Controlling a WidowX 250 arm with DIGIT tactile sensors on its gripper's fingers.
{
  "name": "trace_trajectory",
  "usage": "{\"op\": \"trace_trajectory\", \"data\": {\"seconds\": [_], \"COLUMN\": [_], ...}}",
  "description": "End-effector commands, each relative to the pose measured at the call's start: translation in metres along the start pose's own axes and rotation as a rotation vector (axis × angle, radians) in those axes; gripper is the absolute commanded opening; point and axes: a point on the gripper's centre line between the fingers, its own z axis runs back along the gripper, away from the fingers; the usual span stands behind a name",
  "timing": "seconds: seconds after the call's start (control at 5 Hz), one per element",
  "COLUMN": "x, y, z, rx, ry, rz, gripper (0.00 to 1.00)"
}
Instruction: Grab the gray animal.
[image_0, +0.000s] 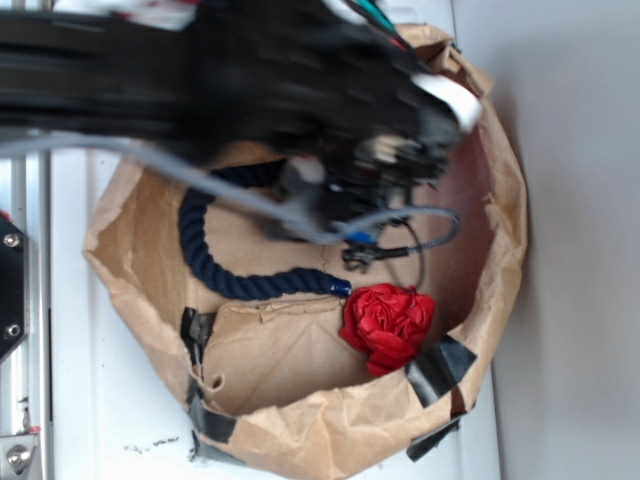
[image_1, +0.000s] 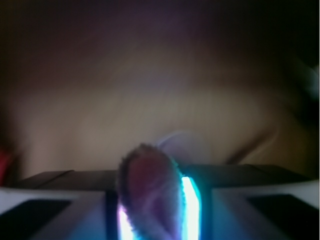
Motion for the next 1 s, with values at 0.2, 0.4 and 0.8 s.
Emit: {"op": "trace_trajectory", "data": {"seconds": [0.2, 0.4, 0.8], "x": [-0.035, -0.04, -0.04], "y": [0.002, -0.004, -0.01], "z": [0.069, 0.07, 0.065], "rx": [-0.076, -0.076, -0.068], "ry": [-0.134, -0.122, -0.078], "rz": [-0.032, -0.048, -0.059], "gripper": [0.0, 0.0, 1.0]}}
